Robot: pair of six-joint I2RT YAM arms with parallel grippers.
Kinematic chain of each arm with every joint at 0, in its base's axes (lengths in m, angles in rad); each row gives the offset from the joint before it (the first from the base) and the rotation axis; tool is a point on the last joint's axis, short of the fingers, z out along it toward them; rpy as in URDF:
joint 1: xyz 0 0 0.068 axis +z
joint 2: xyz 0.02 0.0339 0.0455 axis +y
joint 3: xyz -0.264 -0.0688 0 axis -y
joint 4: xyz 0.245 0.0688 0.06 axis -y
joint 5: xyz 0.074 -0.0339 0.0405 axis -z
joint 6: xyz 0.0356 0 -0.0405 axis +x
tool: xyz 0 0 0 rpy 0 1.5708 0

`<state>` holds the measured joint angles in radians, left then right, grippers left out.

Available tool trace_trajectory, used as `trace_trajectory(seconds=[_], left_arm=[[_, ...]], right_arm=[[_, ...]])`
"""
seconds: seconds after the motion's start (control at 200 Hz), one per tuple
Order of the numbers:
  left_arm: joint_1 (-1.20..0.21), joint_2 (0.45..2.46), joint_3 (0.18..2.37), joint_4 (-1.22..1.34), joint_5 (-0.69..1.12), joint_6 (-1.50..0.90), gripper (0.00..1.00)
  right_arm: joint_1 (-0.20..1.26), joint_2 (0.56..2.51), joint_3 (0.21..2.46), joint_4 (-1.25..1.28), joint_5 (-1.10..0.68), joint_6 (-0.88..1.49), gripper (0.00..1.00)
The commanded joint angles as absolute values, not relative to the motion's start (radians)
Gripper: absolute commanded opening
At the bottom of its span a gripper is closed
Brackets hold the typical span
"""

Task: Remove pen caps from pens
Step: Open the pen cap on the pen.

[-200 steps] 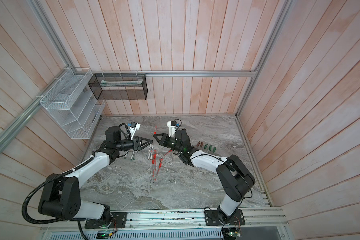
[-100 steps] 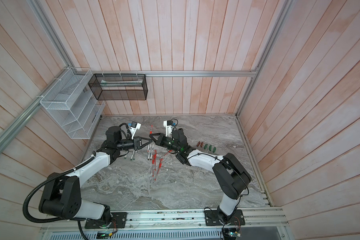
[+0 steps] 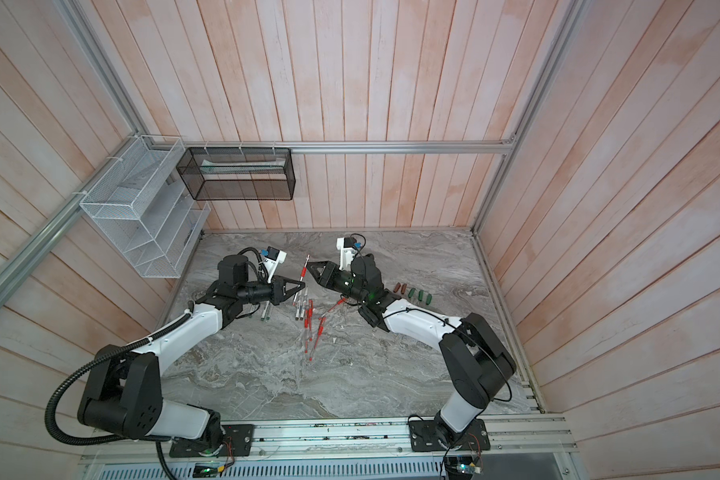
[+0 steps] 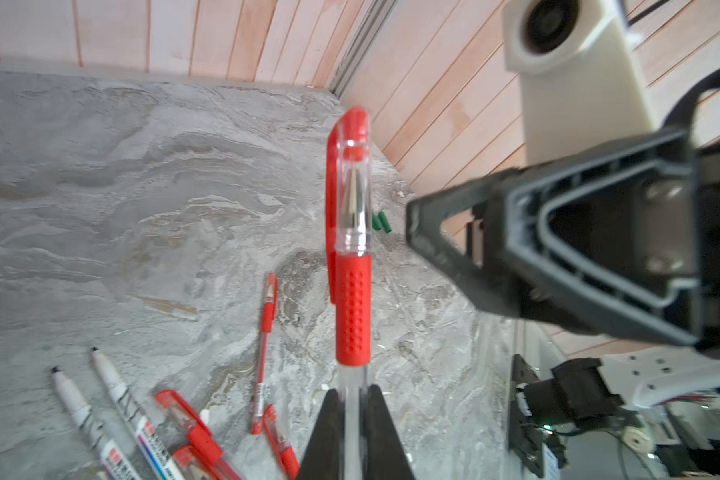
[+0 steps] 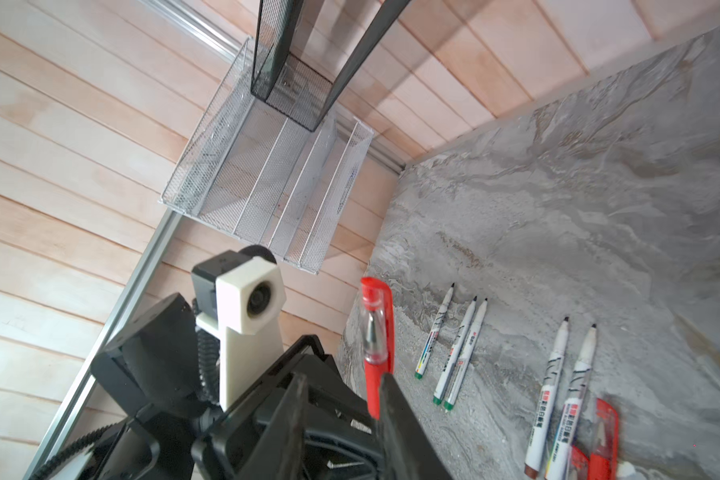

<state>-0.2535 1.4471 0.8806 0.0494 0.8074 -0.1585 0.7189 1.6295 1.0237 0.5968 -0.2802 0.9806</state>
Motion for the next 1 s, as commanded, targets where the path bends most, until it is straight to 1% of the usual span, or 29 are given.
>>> trace_trajectory(seconds=[0.0,0.065,0.12,0.215,0.31,0.55,0.715,0.885,0.995], left_arm=[[-0.29,1.42,0.925,-0.04,0.66,0.031,0.0],[-0.309,1.42,0.942,-0.075,0.615,0.058,0.0],[-0.313,1.42,0.941,-0.073,0.618,0.057,0.0],[-0.313,1.419,0.928,-0.048,0.646,0.052,0.0],[-0.326,1.414,0.943,-0.083,0.586,0.074,0.0],[-0.333,1.42,0.946,-0.085,0.469,0.12,0.0],[-0.337,1.414,0.921,-0.057,0.49,0.118,0.0],[-0.341,1.406,0.923,-0.066,0.493,0.117,0.0],[-0.343,1.407,0.911,-0.053,0.497,0.124,0.0]], right_arm=[[0.719,1.619,1.071,0.486,-0.216,0.968,0.33],[0.719,1.631,1.107,0.408,-0.19,0.982,0.32],[0.718,1.644,1.141,0.334,-0.166,0.982,0.32],[0.719,1.663,1.176,0.268,-0.153,0.986,0.33],[0.72,1.679,1.201,0.231,-0.166,1.032,0.32],[0.73,1.728,1.264,0.174,-0.163,1.054,0.31],[0.735,1.763,1.296,0.163,-0.167,1.053,0.31],[0.738,1.795,1.32,0.171,-0.193,1.075,0.28],[0.739,1.812,1.333,0.168,-0.193,1.076,0.24]])
